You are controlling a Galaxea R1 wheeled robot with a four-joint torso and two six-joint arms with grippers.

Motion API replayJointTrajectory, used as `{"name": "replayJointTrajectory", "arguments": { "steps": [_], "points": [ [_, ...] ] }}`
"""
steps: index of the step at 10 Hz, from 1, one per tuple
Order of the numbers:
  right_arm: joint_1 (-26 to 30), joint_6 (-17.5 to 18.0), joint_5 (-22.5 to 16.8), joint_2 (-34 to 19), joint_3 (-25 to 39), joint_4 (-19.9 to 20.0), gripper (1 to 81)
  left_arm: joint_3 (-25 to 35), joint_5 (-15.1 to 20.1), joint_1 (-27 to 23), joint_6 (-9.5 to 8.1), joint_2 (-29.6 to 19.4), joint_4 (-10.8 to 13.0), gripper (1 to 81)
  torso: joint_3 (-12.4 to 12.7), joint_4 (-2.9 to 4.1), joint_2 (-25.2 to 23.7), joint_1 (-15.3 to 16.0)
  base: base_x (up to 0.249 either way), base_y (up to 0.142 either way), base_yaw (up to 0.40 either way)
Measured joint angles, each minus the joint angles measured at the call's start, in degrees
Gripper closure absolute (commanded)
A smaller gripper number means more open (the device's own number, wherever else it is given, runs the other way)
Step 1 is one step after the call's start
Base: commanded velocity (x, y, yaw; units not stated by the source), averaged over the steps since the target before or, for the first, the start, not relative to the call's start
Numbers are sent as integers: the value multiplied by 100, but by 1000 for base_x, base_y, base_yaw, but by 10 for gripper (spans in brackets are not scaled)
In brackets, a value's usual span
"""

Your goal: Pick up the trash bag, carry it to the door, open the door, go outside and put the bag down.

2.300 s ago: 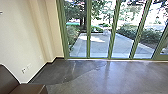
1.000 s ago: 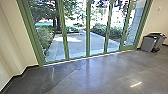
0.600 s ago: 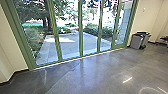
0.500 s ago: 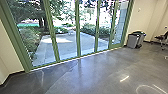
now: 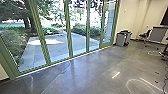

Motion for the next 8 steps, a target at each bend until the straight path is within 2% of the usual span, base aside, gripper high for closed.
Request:
{"name": "replayJointTrajectory", "arguments": {
  "steps": [5,8],
  "points": [
    [-6,-2,0,5,0,0,10,-2,0,-9,0,-2,0,811,0,0,0,-2,0,0,-178],
    [-6,-2,2,11,0,0,10,-5,-2,-9,2,0,0,811,0,0,0,0,0,0,0]
  ]
}}
